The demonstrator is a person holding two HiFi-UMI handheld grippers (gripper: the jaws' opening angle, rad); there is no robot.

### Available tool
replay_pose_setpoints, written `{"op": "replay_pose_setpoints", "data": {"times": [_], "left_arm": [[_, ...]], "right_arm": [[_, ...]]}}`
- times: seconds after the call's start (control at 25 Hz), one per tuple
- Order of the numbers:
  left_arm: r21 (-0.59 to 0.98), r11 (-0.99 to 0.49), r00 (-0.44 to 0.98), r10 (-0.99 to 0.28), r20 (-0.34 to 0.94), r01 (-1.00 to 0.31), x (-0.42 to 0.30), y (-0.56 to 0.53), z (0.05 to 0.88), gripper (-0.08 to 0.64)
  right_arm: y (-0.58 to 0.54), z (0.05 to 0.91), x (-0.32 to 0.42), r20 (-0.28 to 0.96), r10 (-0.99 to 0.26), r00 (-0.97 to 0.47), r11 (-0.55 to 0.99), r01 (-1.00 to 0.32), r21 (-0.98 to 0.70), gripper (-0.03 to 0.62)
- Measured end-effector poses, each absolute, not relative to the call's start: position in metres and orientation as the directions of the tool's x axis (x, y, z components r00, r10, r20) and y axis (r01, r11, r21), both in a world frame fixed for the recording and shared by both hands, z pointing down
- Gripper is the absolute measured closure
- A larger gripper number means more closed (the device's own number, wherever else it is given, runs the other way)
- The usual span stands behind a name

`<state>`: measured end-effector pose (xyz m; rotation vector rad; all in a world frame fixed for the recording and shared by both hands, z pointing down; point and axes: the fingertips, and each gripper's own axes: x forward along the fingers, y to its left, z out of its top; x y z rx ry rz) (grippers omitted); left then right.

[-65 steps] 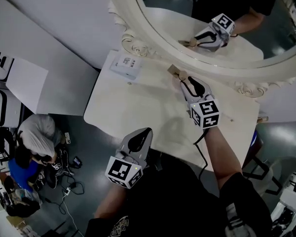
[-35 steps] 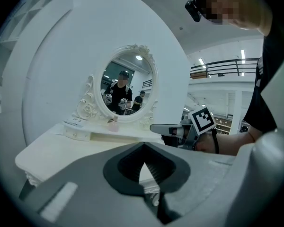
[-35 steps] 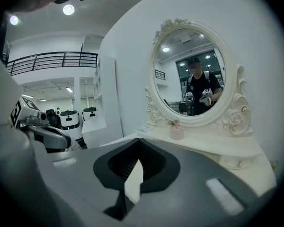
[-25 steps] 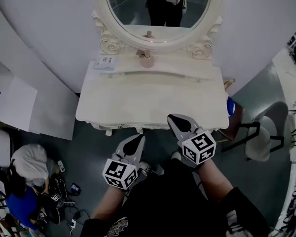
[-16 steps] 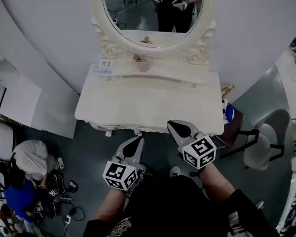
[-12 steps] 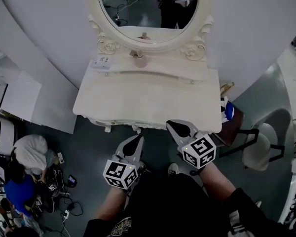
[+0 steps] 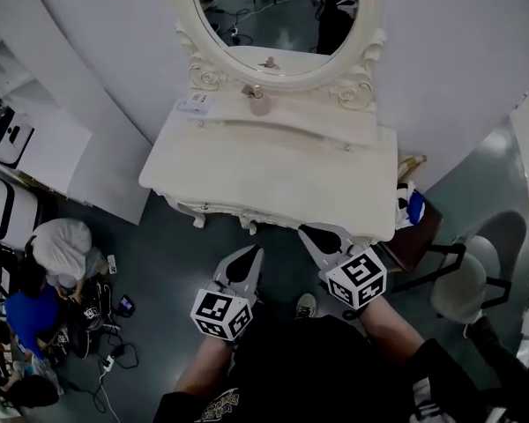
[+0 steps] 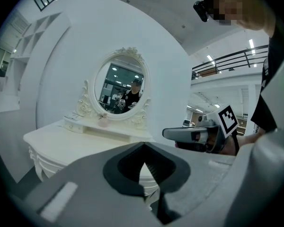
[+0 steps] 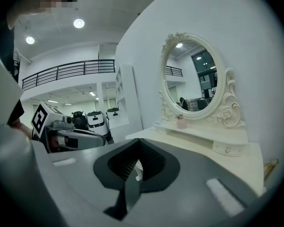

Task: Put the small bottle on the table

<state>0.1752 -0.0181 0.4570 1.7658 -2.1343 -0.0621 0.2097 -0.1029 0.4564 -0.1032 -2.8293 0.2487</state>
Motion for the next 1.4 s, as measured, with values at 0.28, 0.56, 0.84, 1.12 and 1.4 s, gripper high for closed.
{"op": "replay_pose_setpoints", "data": {"times": [0.28, 0.56, 0.84, 1.12, 1.4], "left_arm": [[0.262, 0.232, -0.159, -0.949, 0.272, -0.937, 0.198, -0.010, 0.465, 0.560], [0.246, 0.215, -0.145, -0.951, 0.274, -0.945, 0.208, -0.013, 0.463, 0.560], [0.234, 0.186, -0.122, -0.957, 0.263, -0.954, 0.214, -0.020, 0.456, 0.560], [0.261, 0.182, -0.110, -0.957, 0.268, -0.948, 0.216, -0.024, 0.463, 0.560], [0.283, 0.201, -0.121, -0.954, 0.274, -0.938, 0.209, -0.020, 0.474, 0.560]], "right_arm": [[-0.097, 0.463, 0.228, 0.286, 0.120, -0.951, 0.979, 0.066, -0.191, 0.564], [-0.095, 0.460, 0.238, 0.275, 0.120, -0.954, 0.979, 0.068, -0.193, 0.565], [-0.099, 0.456, 0.245, 0.265, 0.102, -0.959, 0.979, 0.049, -0.197, 0.564], [-0.099, 0.468, 0.248, 0.290, 0.105, -0.951, 0.974, 0.040, -0.224, 0.565], [-0.098, 0.480, 0.241, 0.312, 0.115, -0.943, 0.972, 0.043, -0.230, 0.564]]}}
